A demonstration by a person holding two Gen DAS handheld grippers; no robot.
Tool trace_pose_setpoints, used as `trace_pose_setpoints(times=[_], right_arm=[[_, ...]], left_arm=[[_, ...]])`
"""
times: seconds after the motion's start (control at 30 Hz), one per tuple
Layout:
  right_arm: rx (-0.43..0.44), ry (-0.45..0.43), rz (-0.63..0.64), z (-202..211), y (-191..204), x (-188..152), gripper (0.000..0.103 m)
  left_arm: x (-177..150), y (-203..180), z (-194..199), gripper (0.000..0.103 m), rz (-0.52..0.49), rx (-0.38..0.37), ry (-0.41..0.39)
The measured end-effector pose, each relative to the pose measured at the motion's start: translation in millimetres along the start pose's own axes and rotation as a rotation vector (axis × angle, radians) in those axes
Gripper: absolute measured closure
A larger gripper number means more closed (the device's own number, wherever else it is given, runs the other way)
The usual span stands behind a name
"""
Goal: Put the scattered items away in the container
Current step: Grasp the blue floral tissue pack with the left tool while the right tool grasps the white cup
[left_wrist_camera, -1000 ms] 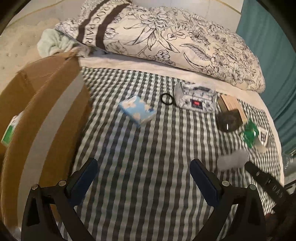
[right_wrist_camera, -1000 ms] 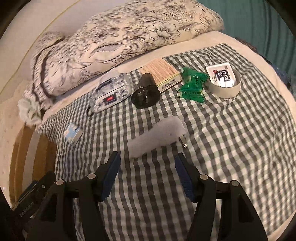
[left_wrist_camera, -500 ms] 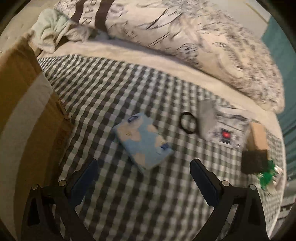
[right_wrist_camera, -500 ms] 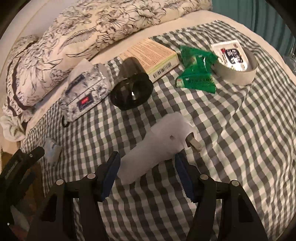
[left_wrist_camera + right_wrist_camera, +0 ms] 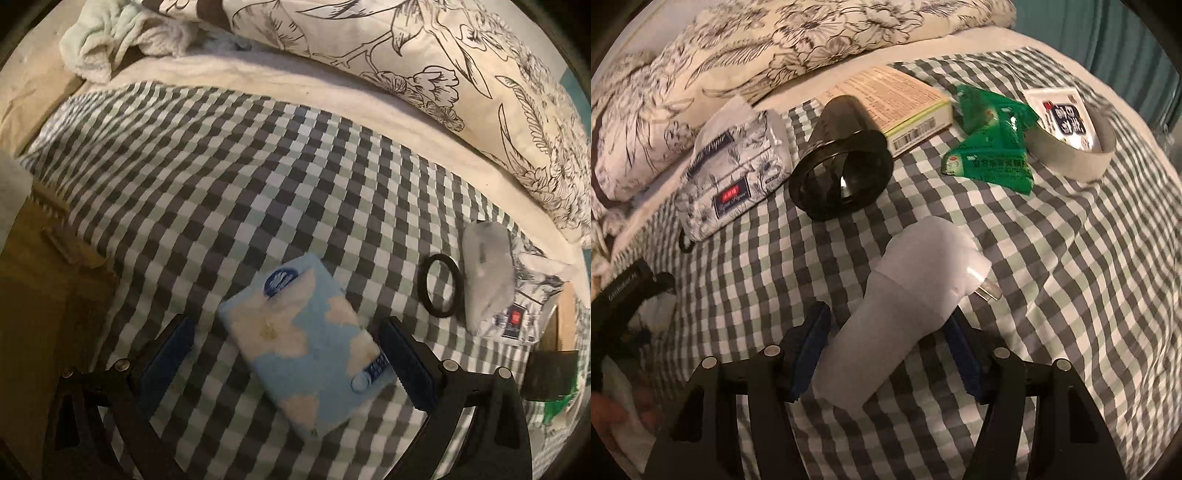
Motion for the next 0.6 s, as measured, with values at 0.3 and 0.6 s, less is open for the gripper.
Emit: trace_pose_setpoints(times=[0.3, 0.6], right_arm=[[0.054, -0.024, 0.100, 11.5, 6.4, -10.8, 0.071], [0.109, -0.047, 0.154, 44.2, -1.0, -27.6, 0.071]], left_arm=[[-6.0, -3.2, 14.0, 0.039, -0.092, -0.020, -0.058], [-43.3, -0.7, 73.0, 0.042, -0.126, -0.042, -0.097]])
Point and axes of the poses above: each gripper's, at about its wrist camera, not at the fingertips, and z roughly against the way its jaws point, y to its left, x to its top, the point moved 6 cm from there along -z, roughly the way its jaws point, and after that the axes turned 8 degrees about -x, right-handed, at the moved point
